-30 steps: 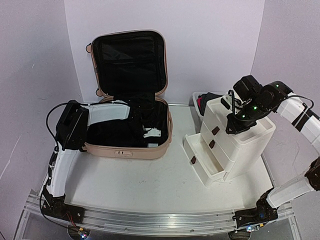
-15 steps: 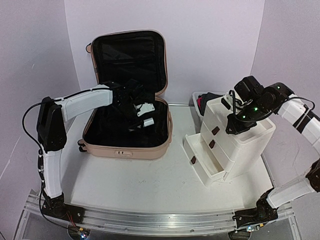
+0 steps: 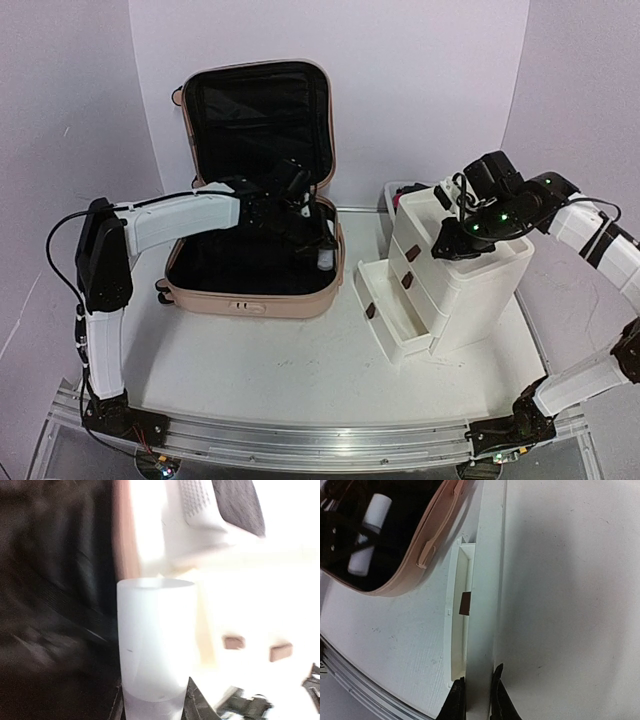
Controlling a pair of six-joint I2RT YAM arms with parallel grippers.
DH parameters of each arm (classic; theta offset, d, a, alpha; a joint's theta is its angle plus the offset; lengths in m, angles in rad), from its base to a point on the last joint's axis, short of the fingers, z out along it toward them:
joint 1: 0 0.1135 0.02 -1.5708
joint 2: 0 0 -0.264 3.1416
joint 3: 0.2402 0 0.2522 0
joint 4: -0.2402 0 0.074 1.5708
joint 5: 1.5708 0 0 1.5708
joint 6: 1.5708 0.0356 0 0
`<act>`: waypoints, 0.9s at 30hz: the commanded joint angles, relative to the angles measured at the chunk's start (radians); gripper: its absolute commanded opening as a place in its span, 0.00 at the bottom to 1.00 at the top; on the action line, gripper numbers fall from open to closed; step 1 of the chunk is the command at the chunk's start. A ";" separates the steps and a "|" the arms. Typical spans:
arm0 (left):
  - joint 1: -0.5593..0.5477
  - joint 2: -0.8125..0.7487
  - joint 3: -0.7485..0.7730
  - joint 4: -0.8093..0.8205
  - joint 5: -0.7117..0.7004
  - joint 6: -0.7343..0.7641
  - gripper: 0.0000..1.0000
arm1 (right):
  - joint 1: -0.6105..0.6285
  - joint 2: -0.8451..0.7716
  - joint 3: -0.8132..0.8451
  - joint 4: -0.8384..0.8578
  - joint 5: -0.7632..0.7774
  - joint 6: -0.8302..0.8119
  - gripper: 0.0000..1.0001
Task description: Open, take out, and arrange the luggage
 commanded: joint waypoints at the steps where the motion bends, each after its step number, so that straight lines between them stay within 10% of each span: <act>1: -0.077 0.003 0.067 0.171 0.003 -0.306 0.08 | 0.017 0.093 -0.035 0.051 -0.177 0.058 0.00; 7: -0.125 0.106 0.055 0.354 -0.011 -0.596 0.09 | 0.018 0.090 -0.021 0.065 -0.176 0.104 0.00; 19: -0.255 0.367 0.239 0.319 -0.154 -0.515 0.07 | 0.017 0.066 -0.035 0.090 -0.199 0.082 0.00; 27: -0.261 0.335 0.268 0.238 -0.201 -0.441 0.40 | 0.017 0.047 -0.040 0.094 -0.179 0.075 0.00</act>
